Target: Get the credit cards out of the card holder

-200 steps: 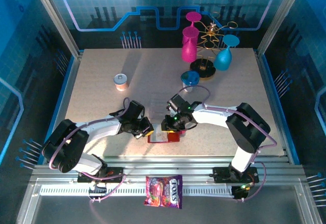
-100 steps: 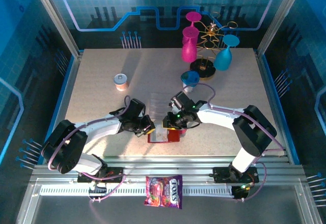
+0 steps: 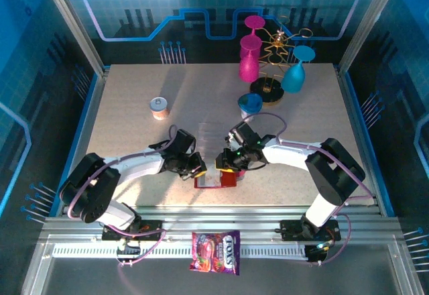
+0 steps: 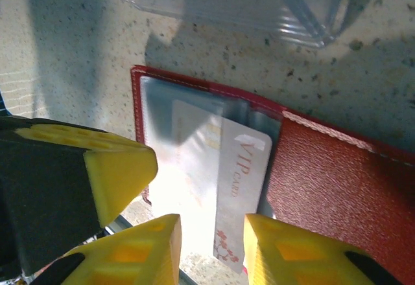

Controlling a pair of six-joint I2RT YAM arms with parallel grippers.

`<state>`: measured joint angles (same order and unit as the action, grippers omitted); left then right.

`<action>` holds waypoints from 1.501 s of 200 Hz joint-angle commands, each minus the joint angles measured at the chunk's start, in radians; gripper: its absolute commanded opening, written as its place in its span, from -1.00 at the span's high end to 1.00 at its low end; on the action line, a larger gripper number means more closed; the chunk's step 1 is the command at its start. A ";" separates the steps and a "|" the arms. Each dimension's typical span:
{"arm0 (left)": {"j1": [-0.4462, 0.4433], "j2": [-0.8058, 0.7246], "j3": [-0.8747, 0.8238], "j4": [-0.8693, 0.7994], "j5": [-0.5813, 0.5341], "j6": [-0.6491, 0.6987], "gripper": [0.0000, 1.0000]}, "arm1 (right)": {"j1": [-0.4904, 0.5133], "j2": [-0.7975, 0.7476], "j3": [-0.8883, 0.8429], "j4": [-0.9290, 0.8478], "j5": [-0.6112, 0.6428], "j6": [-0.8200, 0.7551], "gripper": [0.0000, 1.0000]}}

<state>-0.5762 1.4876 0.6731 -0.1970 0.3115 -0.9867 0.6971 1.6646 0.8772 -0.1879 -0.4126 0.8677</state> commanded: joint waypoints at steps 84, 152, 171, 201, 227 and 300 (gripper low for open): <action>-0.024 0.032 0.044 -0.041 0.010 0.029 0.79 | -0.028 0.009 -0.095 0.117 -0.059 0.028 0.25; -0.024 0.049 0.036 -0.065 -0.003 0.036 0.79 | -0.033 0.031 -0.130 0.220 -0.108 0.069 0.30; -0.024 0.051 0.031 -0.068 -0.005 0.037 0.79 | -0.036 0.038 -0.136 0.236 -0.115 0.074 0.33; -0.025 0.060 0.025 -0.070 -0.008 0.039 0.80 | -0.039 0.053 -0.145 0.256 -0.125 0.082 0.40; -0.025 0.070 0.028 -0.077 -0.003 0.042 0.80 | -0.039 0.067 -0.158 0.292 -0.140 0.098 0.46; -0.024 0.083 0.034 -0.076 -0.002 0.040 0.80 | -0.041 0.087 -0.170 0.333 -0.157 0.120 0.52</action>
<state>-0.5922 1.5364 0.7010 -0.2276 0.3119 -0.9615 0.6662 1.7275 0.7223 0.1150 -0.5426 0.9718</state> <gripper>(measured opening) 0.099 0.242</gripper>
